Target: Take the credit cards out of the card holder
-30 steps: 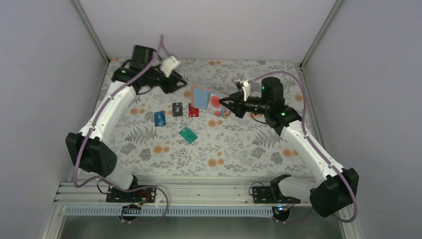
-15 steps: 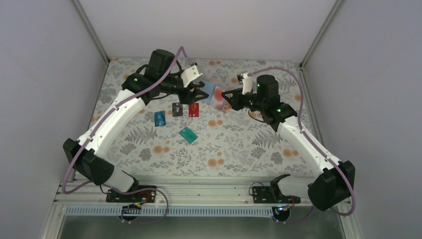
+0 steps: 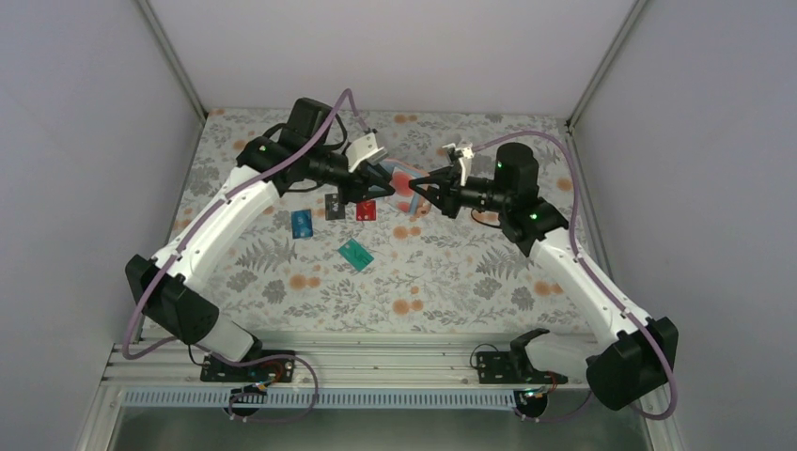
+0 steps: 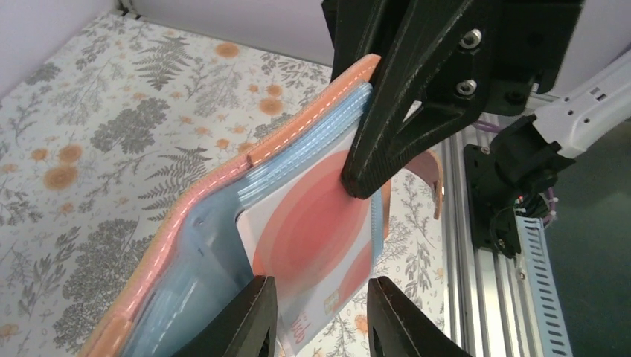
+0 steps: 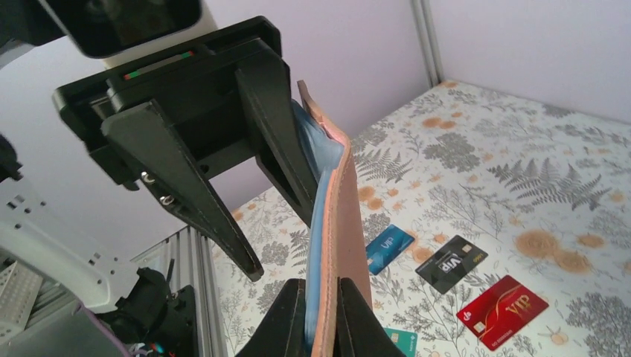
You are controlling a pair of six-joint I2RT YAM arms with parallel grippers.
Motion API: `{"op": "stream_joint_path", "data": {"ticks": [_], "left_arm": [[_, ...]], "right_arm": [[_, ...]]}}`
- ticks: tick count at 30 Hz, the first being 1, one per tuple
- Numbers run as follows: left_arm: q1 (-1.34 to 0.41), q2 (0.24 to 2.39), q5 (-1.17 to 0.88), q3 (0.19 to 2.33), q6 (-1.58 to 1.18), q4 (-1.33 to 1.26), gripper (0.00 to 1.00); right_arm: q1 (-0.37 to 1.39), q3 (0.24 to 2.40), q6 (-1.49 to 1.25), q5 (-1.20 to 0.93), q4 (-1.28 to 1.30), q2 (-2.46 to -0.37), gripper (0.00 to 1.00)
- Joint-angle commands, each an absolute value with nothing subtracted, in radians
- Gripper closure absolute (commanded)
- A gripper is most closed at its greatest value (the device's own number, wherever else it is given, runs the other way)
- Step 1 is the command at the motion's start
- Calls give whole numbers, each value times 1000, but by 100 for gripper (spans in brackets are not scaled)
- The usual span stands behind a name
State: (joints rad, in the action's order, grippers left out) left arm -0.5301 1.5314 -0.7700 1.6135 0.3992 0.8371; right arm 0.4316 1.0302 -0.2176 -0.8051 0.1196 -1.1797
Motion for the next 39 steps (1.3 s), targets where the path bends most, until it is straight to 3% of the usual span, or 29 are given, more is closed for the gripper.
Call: {"op": "stream_joint_path", "data": {"ticks": [1,15,21,25,28,33,37,39], "left_arm": [[-525,1521,-790,1602,441,842,68],[-524,1521,-814,1592,502,845,53],[-420,1499,-993,1634,590,877,52],[-468,1508,-1015,1635,596,885,51],[-512,1523,-1010,1646,607,910,56],[-517,1523,-1021,1662,592,922,86],[-517,1518,-1026,1666,595,945,89],[-514,1510,-990,1670,590,949,86]], "right_arm": [[446,1032,-145,-991,46,-1118,96],[445,1032,-161,-1062,-22,-1084,96],[440,1043,-151,-1042,14,-1089,96],[440,1043,-164,-1042,1,-1101,96],[440,1047,-168,-1032,1,-1103,96],[439,1048,-171,-1000,11,-1109,96],[429,1047,-192,-961,11,-1125,96],[420,1049,-206,-950,11,-1132,96]]}}
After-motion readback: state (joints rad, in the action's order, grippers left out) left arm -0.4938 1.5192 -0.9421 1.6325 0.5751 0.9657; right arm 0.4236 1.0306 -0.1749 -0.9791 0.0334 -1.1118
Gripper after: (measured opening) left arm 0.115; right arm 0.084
